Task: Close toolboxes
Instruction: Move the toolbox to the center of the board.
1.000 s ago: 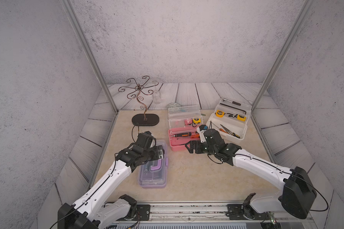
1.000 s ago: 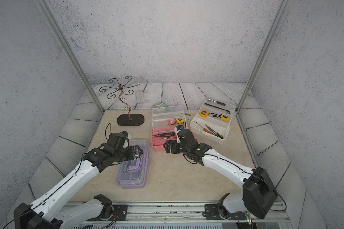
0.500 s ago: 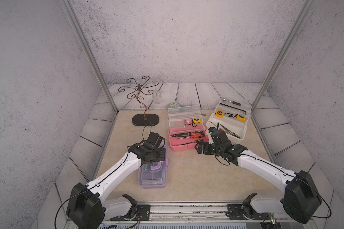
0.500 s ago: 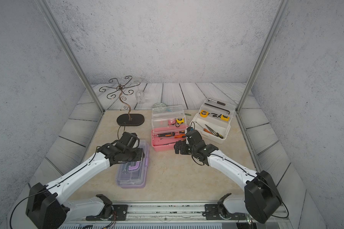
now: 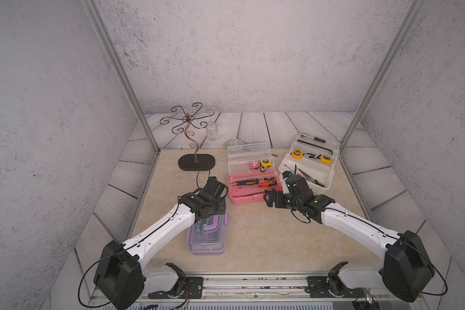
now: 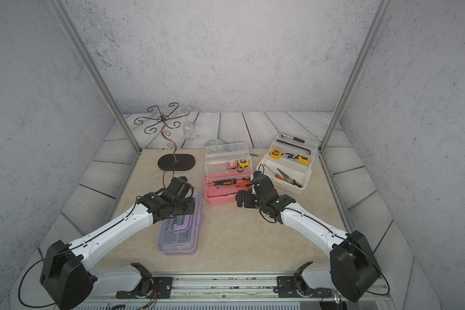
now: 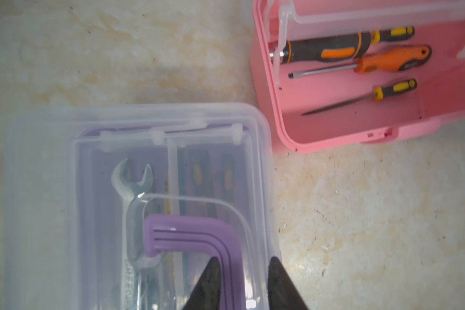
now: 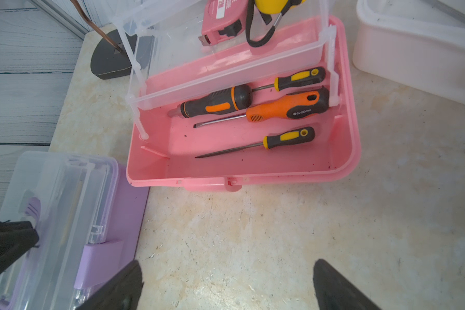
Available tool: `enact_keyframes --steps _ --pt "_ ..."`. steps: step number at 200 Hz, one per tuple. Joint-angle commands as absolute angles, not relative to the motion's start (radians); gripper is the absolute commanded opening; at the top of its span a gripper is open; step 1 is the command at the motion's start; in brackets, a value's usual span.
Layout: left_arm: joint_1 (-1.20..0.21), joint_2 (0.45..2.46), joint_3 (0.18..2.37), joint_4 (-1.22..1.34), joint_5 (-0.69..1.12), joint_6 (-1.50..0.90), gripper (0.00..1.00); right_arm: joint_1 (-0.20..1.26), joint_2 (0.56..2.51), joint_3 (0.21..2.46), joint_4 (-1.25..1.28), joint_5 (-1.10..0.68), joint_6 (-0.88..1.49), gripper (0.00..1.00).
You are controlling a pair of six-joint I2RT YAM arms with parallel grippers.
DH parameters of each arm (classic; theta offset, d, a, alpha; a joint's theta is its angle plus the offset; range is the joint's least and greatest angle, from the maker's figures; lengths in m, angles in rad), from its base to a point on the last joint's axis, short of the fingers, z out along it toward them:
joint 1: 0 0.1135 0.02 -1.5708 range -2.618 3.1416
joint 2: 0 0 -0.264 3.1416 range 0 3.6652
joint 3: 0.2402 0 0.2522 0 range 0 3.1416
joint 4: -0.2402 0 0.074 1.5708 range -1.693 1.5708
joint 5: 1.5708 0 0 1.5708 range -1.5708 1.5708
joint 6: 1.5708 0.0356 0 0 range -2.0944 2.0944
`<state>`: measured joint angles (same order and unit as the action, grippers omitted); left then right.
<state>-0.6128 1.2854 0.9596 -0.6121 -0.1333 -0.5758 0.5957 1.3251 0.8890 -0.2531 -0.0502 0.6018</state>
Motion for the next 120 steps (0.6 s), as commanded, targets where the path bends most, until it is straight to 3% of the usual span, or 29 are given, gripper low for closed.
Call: enact_keyframes --steps 1,72,102,120 --pt "-0.577 1.334 0.893 -0.670 -0.279 -0.604 0.30 0.584 1.346 0.905 -0.266 -0.055 0.587 0.99" --pt "-0.471 1.367 0.857 -0.606 -0.210 -0.659 0.45 0.566 1.303 0.910 -0.288 -0.064 0.556 0.99" --pt "-0.471 1.329 0.837 -0.630 -0.146 -0.685 0.60 0.566 1.289 0.897 -0.280 -0.060 0.559 0.99" --pt "-0.468 1.302 0.799 -0.623 -0.204 -0.711 0.68 0.566 1.288 0.891 -0.269 -0.067 0.568 0.99"
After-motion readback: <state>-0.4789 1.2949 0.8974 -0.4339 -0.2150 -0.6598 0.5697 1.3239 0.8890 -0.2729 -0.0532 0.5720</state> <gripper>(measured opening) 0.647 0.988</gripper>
